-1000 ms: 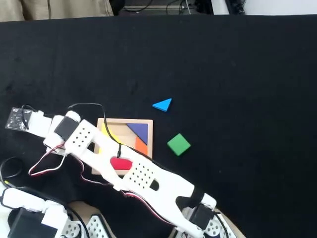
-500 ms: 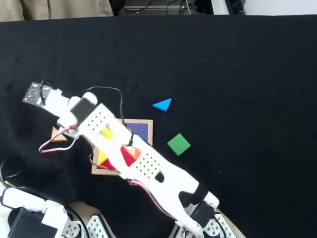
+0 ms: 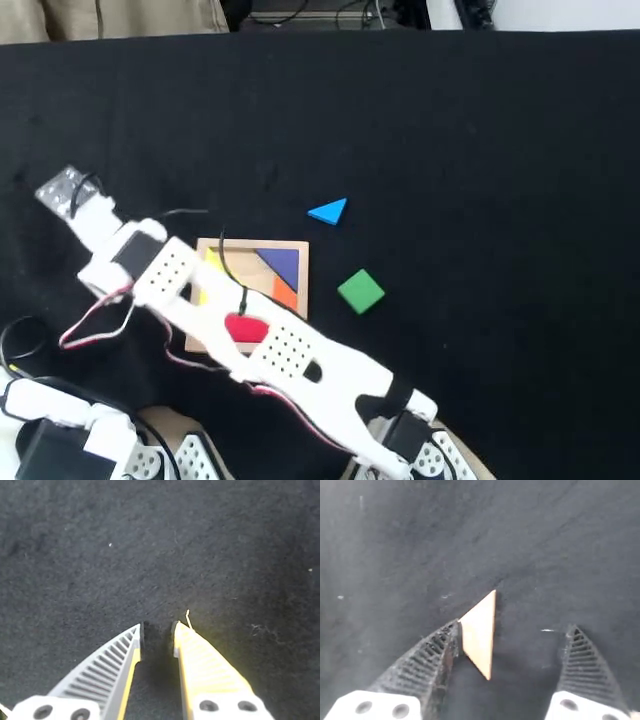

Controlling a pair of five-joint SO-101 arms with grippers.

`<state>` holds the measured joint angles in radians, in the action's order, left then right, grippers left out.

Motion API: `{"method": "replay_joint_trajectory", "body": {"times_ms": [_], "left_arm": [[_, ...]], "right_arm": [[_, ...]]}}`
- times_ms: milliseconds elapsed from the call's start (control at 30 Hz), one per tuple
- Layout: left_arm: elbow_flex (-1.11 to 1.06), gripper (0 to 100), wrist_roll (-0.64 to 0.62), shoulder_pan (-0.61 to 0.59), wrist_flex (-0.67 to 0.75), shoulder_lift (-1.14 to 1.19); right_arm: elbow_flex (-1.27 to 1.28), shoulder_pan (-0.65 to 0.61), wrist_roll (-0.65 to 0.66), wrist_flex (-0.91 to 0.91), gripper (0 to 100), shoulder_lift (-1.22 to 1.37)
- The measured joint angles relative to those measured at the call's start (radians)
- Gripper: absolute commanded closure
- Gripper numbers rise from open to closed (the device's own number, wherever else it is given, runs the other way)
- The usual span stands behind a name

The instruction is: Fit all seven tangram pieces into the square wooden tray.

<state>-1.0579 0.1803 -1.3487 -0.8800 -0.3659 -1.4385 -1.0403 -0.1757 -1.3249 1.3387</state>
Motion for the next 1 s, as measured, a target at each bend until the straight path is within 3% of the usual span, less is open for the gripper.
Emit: {"method": "replay_joint_trajectory", "body": {"times_ms": [667,867,1000], "left_arm": [[0.000,88,0.000,0.000,0.000,0.000],[0.000,88,0.000,0.000,0.000,0.000],[0.000,88,0.000,0.000,0.000,0.000]], "right_arm": [[0.058,-0.048,-0.002,0.078,68.8,0.000],[0.061,-0.040,-0.002,0.080,80.5,-0.002],[0.061,-0.023,-0.002,0.080,83.2,-0.002]]}}
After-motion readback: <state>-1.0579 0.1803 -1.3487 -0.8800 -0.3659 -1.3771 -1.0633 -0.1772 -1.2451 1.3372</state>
